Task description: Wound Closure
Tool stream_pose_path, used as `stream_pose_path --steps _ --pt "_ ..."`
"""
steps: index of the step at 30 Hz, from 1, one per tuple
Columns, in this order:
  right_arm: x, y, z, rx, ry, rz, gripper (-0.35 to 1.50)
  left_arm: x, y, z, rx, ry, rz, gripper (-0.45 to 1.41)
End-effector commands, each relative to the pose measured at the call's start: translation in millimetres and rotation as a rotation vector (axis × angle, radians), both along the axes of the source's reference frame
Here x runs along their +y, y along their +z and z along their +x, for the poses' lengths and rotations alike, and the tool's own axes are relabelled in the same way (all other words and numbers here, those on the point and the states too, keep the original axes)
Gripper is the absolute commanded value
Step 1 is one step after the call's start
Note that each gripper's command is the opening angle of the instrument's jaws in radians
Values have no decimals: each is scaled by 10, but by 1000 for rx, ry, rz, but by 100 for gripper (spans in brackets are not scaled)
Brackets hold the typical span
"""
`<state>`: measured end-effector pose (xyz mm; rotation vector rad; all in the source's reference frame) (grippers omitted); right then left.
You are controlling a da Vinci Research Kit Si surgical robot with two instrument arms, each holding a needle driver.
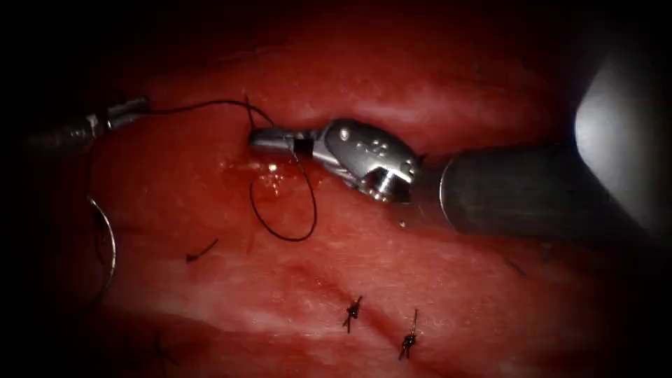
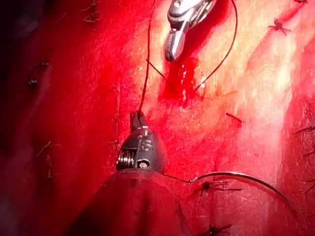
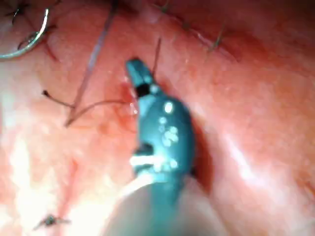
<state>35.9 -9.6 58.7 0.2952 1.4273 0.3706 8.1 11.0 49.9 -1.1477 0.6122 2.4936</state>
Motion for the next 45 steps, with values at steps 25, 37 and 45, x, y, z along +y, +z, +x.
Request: stream_pose_path --steps 25,37,45 --pt "-16 -13 63 135 24 -38 -35 -79 55 -46 345 59 -127 -45" --pt "-7 -6 67 129 37 -38 67 -110 24 -59 339 83 -126 -45" --pt "-3 -1 65 108 61 -25 91 -120 -2 -59 349 96 -126 -45"
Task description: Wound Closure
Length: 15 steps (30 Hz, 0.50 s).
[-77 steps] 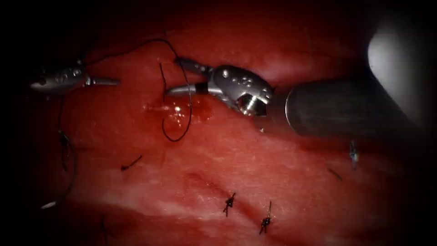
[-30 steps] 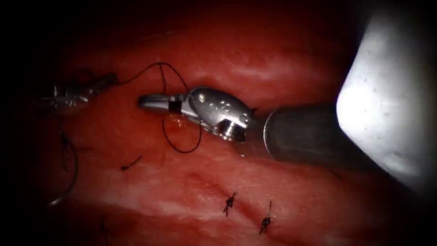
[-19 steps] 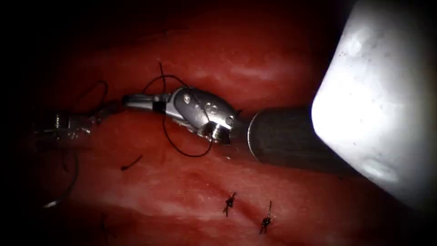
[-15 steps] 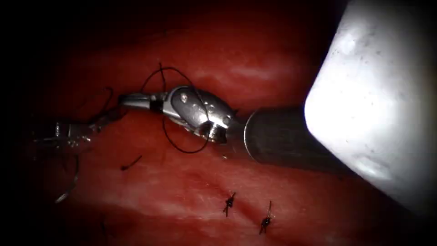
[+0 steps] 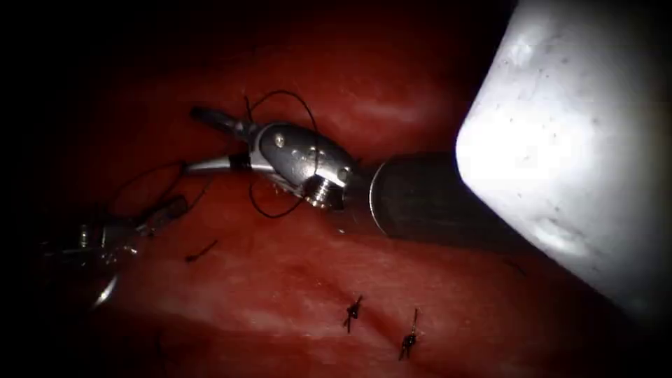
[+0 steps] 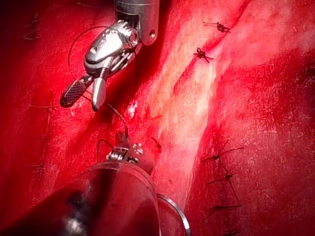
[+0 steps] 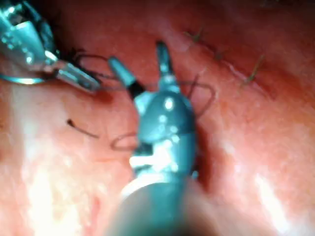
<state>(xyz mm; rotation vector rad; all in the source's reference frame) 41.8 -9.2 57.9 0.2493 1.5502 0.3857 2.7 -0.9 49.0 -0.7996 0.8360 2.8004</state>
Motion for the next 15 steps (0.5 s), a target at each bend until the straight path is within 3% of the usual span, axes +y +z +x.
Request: stream_pose_path --steps 1,8,15 --pt "-7 10 4 -1 0 6 91 -2 3 -3 2 4 1 -45" --pt "-14 27 4 -27 -24 22 86 0 -44 9 1 -3 -49 -45" --pt "-32 45 5 -79 -79 50 74 26 -96 8 -9 -13 -132 -45"
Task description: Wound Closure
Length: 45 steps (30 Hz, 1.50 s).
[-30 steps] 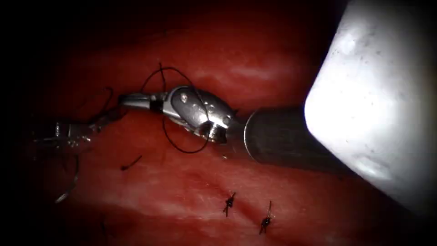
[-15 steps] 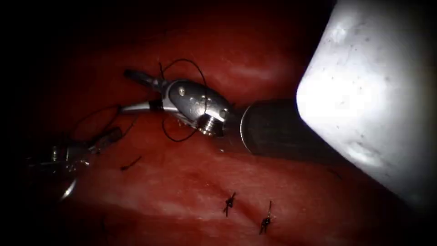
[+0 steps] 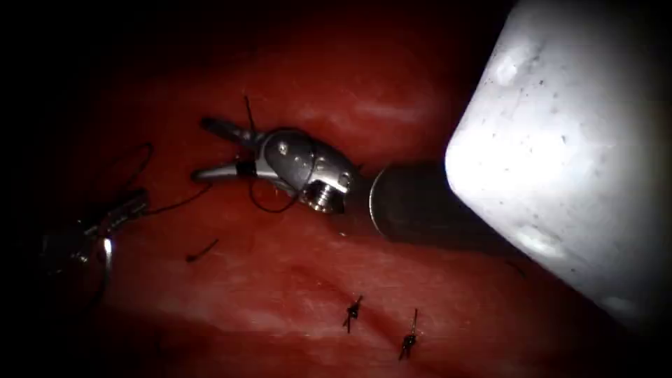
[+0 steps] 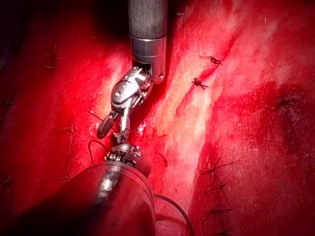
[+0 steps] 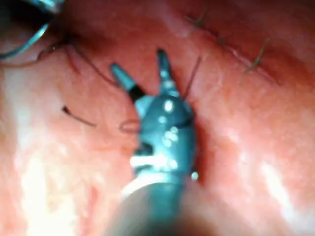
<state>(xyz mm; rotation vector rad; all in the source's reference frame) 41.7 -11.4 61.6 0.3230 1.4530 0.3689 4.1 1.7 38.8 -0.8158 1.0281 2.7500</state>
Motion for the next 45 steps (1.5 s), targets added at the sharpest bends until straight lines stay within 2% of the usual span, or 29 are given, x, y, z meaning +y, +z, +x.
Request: stream_pose_path --steps 1,5,9,16,23,24,32,37,41,43,45 --pt "-12 10 6 -4 -7 7 72 5 -1 -6 -9 2 -9 -45" --pt "-16 15 6 -8 -12 20 69 16 -15 -13 -21 7 -25 -45" --pt "-18 15 5 -5 -20 25 69 26 -12 -22 -24 18 -27 -45" --pt "-21 15 2 18 -48 30 69 52 9 -48 -61 41 -32 -45" --pt "-24 15 0 43 -78 39 69 82 45 -72 -58 60 -34 -45" --pt "-25 15 0 54 -92 43 61 88 57 -75 -55 72 -21 -45" --pt "-27 11 -4 90 -124 42 54 97 110 -72 -38 146 27 -45" --pt "-28 9 -4 139 -126 43 52 93 127 -70 -22 183 58 -45" --pt "-27 6 -4 191 -136 42 41 93 137 -70 -13 202 75 -45" --pt "-26 4 -5 229 -133 44 25 93 142 -70 -8 213 75 -45" --pt "-24 2 -6 240 -135 46 27 93 148 -68 -9 216 81 -45"
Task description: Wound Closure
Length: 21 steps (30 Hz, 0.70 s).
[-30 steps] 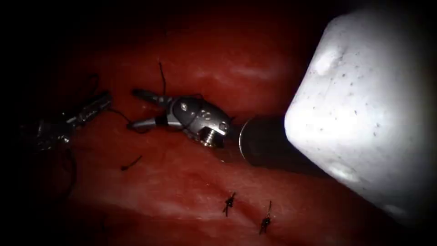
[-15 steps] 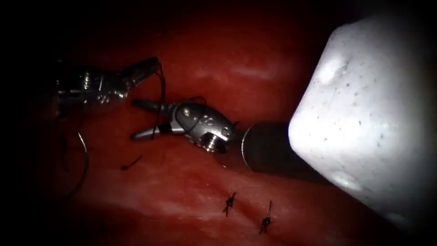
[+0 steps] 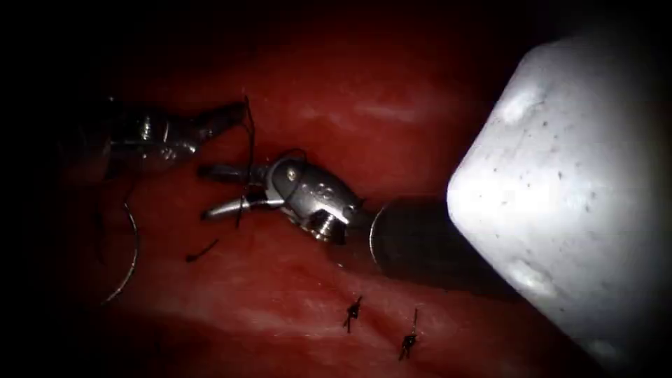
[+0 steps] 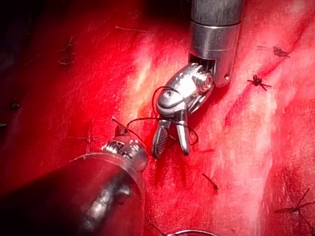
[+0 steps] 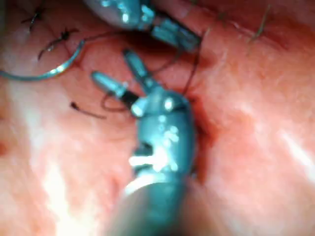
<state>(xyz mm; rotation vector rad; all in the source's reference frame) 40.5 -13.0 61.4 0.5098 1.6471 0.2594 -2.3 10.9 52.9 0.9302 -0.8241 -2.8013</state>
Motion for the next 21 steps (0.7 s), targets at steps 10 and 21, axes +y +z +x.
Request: stream_pose_path --steps 10,21 --pt "-2 1 2 42 41 19 31 -13 43 10 -18 1 24 -45" --pt "12 -4 -3 88 111 46 61 -47 50 19 -18 -13 33 -45"
